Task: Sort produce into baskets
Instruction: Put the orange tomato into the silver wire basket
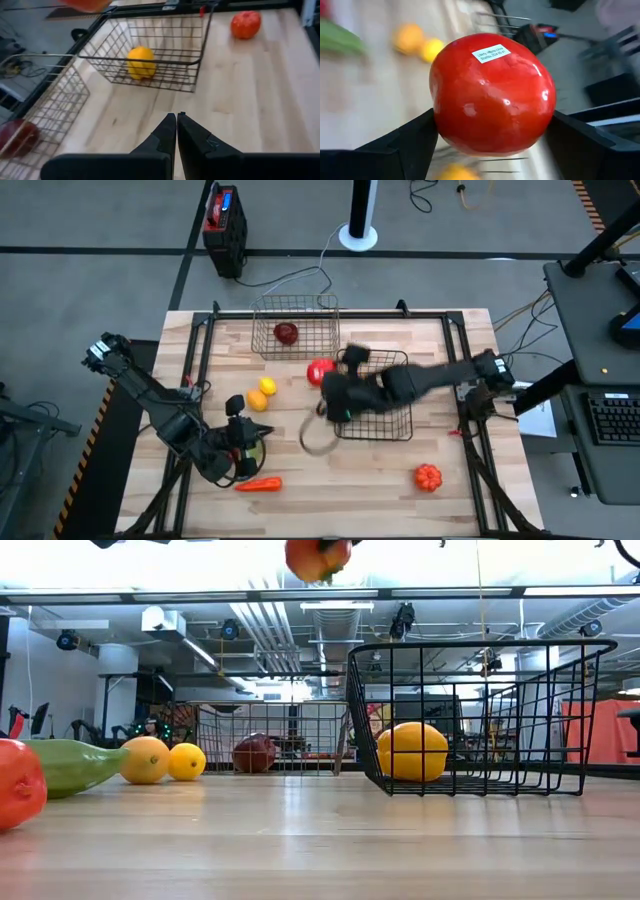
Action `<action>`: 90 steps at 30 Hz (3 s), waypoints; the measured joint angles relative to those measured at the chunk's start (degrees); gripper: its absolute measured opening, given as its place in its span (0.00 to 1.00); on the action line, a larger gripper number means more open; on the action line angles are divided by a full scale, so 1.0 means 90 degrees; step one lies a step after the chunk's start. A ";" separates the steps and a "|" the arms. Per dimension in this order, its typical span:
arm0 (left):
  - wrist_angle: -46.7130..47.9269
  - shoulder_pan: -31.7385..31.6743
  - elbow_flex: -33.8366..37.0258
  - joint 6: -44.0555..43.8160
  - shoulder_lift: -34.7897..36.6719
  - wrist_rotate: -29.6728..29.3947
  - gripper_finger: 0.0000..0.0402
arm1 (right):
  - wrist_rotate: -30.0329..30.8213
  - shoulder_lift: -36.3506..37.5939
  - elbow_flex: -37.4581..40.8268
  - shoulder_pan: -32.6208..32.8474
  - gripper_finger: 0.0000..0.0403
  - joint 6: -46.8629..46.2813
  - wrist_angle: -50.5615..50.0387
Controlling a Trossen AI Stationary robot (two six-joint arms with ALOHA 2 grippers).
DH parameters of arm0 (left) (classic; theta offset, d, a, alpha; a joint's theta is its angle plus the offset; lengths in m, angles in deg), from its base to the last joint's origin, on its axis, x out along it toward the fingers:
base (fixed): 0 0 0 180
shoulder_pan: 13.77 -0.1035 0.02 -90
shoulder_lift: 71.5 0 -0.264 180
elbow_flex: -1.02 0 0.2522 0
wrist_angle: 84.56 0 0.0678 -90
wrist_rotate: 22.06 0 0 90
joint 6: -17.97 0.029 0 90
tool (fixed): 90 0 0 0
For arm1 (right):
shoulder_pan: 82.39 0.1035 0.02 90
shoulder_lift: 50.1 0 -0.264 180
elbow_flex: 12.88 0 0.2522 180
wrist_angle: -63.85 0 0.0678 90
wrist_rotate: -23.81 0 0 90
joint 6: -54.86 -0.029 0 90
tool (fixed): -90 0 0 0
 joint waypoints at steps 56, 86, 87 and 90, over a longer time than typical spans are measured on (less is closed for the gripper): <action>-0.8214 -0.1472 0.3378 0.4586 0.1246 0.2699 0.00 | 0.1564 0.0007 -0.0772 0.1092 0.80 0.2291 -0.1091; -0.8365 -0.2653 0.1606 0.4299 -0.0223 0.4130 0.92 | 0.4976 -0.0512 0.0425 0.2943 0.79 0.3732 -0.0372; -0.8371 -0.2710 0.1559 0.4296 -0.0301 0.4151 0.92 | 0.4974 -0.0512 0.0425 0.2943 0.79 0.3728 -0.0372; -0.8568 -0.2790 0.1467 0.4253 -0.0498 0.4482 0.92 | 0.4978 -0.0512 0.0425 0.2942 0.80 0.3730 -0.0370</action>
